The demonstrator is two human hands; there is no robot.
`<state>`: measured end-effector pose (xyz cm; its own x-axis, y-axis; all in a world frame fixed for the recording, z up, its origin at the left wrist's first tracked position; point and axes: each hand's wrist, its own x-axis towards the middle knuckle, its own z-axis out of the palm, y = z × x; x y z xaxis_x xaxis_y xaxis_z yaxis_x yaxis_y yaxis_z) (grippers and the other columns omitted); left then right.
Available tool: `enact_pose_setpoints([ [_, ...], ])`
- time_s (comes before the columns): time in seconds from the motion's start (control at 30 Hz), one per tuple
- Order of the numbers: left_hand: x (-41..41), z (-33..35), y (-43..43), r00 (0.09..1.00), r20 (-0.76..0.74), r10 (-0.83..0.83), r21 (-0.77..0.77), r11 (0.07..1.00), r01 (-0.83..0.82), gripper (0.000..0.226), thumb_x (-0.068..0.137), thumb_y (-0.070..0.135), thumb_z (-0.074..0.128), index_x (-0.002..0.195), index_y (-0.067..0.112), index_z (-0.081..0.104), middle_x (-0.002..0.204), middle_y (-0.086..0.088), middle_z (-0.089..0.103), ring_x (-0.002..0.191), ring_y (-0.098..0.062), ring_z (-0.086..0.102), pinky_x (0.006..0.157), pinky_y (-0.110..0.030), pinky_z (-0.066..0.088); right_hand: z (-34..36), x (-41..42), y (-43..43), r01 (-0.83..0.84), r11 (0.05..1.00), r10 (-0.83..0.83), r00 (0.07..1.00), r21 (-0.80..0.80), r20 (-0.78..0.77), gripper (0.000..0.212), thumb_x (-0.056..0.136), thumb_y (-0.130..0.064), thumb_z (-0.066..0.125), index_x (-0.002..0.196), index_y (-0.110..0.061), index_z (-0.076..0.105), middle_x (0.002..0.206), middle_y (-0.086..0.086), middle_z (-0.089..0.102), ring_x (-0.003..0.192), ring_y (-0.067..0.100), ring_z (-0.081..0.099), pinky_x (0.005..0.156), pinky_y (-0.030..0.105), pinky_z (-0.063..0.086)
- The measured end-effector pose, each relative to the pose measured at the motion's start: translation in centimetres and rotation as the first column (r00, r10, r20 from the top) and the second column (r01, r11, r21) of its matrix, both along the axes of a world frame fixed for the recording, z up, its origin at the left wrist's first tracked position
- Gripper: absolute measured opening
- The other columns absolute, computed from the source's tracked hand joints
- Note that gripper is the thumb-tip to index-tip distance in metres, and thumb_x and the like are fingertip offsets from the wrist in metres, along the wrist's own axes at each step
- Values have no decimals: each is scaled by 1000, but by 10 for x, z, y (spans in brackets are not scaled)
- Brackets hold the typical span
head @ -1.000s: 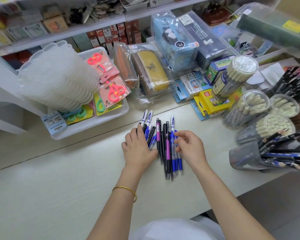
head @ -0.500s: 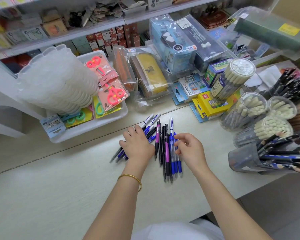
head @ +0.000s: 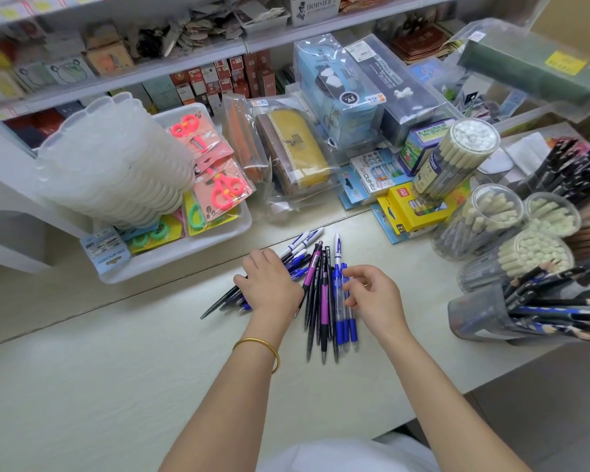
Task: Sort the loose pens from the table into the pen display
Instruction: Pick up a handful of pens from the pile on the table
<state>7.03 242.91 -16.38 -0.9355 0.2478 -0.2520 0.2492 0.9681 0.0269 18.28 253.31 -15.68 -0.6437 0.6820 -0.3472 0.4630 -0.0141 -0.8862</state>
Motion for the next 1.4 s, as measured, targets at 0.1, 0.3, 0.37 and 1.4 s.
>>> enact_pose_setpoints([
  [0.1,-1,-2,0,998,13,-68,54,996,67,68,77,26,63,133,7,30,128,-10,38,117,-26,38,95,-35,35,-2,1,1,6,1000,-6,1000,-1,-3,24,89,2,48,97,-15,63,82,1,64,47,-1,54,60,23,49],
  [0.3,-7,-3,-1,983,5,-184,143,973,181,61,77,39,63,126,11,40,127,-8,40,118,-27,37,98,-35,33,-2,1,1,9,1000,-9,1000,-2,7,23,88,1,50,98,-14,64,85,4,64,48,1,54,63,25,50],
  [0.37,-9,-2,1,981,14,-196,135,972,192,56,78,38,65,121,10,42,124,-9,41,115,-28,39,95,-35,35,-1,2,1,10,1000,-10,1000,2,11,24,88,1,49,99,-14,64,85,3,64,49,2,55,63,24,50],
  [1.4,20,43,-36,893,432,-125,756,590,-283,22,85,6,55,99,20,45,72,-4,57,60,-21,58,59,-35,51,24,-1,-8,11,998,-12,1000,-65,-20,25,90,2,46,101,-12,64,82,7,64,54,9,56,57,21,49],
])
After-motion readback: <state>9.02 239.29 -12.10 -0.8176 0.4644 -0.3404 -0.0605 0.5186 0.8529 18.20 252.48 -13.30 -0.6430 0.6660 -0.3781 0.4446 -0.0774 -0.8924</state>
